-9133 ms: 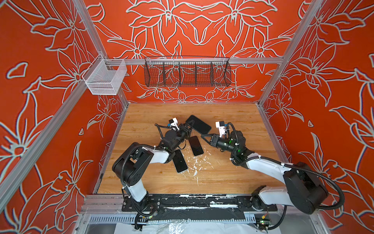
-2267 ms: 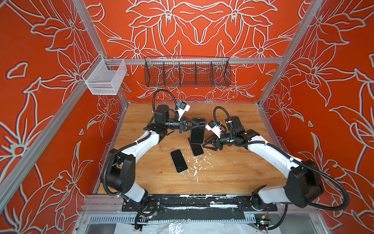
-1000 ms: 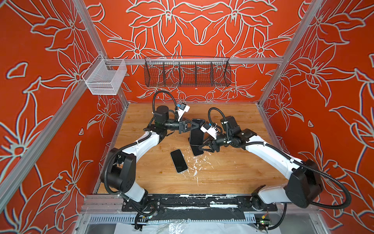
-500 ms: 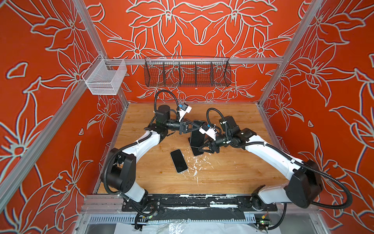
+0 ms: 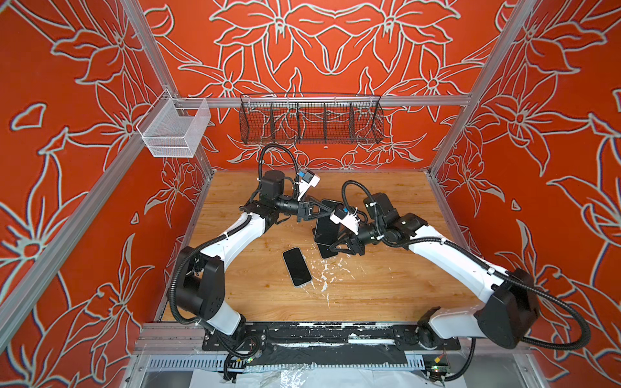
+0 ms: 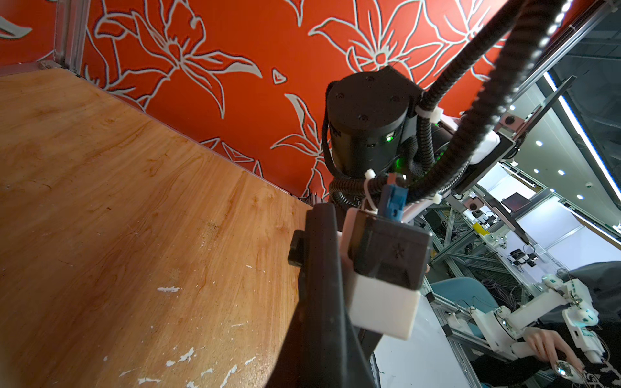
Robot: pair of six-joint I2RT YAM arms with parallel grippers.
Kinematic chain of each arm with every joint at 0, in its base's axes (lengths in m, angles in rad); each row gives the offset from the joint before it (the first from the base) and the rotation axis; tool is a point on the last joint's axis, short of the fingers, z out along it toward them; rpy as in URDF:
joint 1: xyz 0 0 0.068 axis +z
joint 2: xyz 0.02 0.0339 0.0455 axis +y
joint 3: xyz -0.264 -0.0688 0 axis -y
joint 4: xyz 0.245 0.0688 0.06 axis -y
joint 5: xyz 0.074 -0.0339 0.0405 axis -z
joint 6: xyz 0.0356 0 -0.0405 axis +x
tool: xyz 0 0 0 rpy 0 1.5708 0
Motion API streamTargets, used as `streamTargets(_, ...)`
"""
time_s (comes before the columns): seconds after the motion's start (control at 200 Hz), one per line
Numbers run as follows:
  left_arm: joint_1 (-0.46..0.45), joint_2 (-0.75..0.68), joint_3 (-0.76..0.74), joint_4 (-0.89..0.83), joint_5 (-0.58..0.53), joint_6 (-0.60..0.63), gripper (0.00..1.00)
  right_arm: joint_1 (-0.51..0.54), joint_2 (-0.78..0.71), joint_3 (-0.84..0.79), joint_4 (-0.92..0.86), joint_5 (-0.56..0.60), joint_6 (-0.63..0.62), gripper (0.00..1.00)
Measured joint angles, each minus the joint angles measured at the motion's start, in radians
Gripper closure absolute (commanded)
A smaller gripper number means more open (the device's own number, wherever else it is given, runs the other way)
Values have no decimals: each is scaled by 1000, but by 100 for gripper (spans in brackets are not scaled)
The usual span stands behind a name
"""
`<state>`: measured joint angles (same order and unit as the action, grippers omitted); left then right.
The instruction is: Take the phone out of the phone case
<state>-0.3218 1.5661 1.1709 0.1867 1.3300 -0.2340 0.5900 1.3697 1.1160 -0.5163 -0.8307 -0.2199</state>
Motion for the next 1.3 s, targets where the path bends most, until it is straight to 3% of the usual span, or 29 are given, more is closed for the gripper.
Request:
streamTargets(0.606,5,11,23,-28,87,24,100,26,-21,16,-39,14,-10,75)
streamTargets(0.956,6,26,23,19,115,-27,100,35,-33,16,-46,23,-7,83)
streamTargets(1.166,6,46,22,125,144,-111,100,35,-41,16,-40,23,-2,88)
streamTargets(1.301,7,82,15,312,179,-254,100,35,-47,16,-30,33,9,92)
